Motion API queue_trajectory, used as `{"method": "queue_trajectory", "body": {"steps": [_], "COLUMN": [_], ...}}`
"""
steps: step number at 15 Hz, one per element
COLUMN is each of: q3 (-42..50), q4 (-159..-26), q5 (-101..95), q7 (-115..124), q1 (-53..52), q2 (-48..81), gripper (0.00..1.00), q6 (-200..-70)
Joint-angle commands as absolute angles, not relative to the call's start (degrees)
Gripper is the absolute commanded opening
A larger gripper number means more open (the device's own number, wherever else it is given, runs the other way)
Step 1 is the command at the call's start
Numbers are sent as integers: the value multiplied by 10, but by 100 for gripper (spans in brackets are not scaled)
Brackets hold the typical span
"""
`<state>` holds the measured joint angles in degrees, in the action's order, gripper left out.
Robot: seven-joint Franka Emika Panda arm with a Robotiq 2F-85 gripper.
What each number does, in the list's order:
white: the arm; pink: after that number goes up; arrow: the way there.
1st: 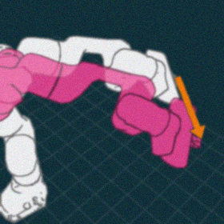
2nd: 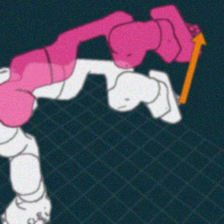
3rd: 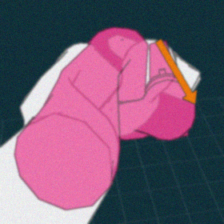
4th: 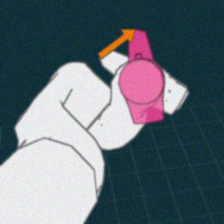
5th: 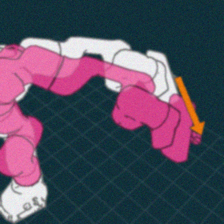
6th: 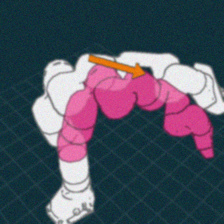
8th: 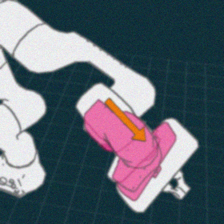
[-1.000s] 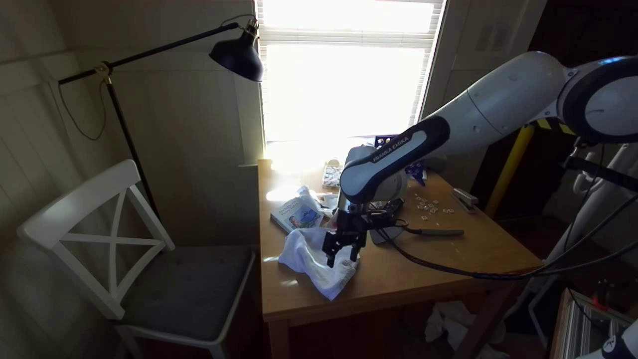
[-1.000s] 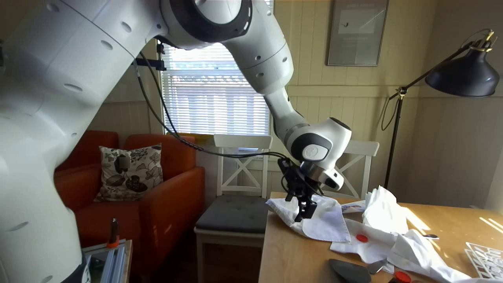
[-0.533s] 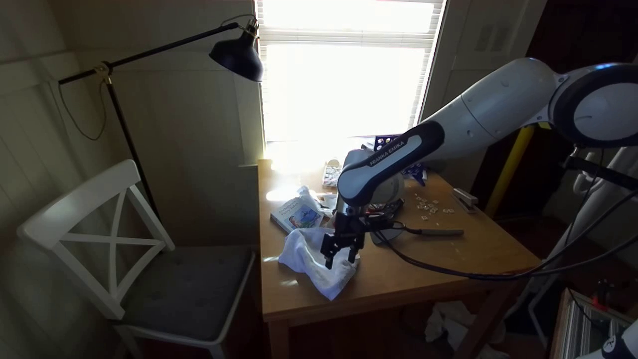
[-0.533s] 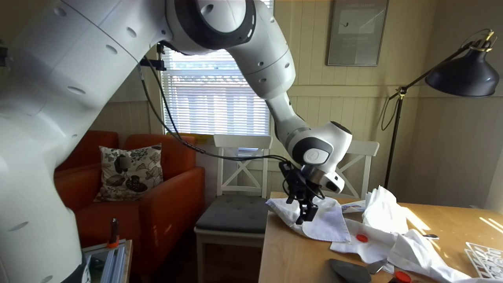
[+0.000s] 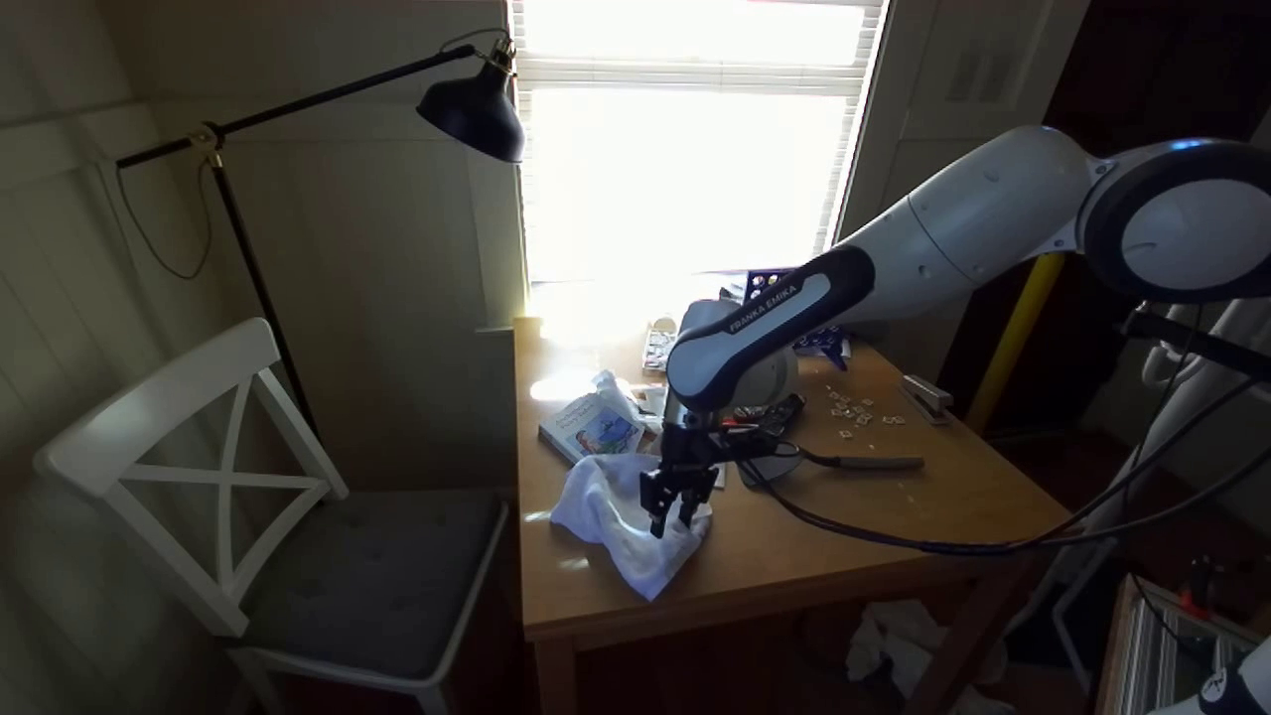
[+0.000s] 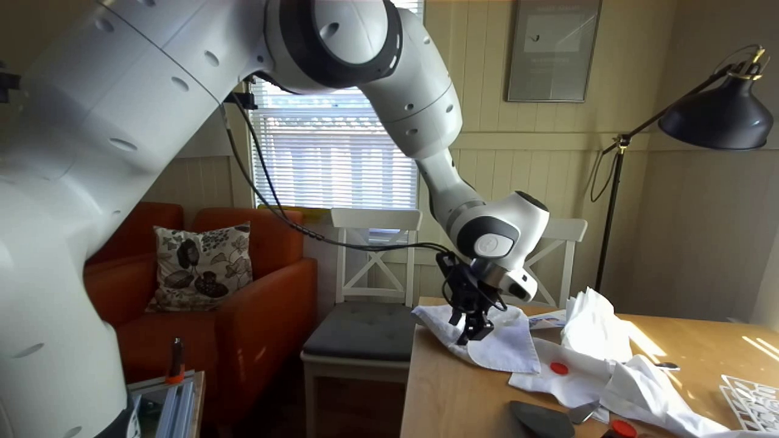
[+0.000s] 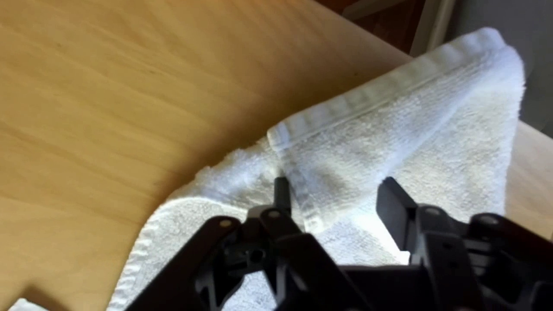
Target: Fold the towel
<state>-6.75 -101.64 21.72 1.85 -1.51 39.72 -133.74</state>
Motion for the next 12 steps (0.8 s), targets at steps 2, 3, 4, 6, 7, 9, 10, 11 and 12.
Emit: {"method": "queue_trajectory", "body": {"steps": [2, 3, 4, 6, 7, 9, 10, 11, 12], "q3": [-69, -68, -69, -71, -73, -77, -78, -82, -88], "q4": [-1011, -1017, -1021, -1024, -1024, -1028, -1038, -1052, -1070], "q5": [209, 209, 210, 213, 216, 227, 237, 250, 266], "q7": [20, 19, 18, 14, 13, 12, 11, 5, -6], "q1": [-14, -13, -13, -9, -7, 1, 8, 18, 31], "q2": [396, 390, 385, 381, 380, 373, 361, 344, 321], "gripper": [19, 11, 5, 0, 0, 1, 1, 1, 1], "q6": [-1346, -1351, -1356, -1360, -1359, -1357, -1367, -1380, -1394]}}
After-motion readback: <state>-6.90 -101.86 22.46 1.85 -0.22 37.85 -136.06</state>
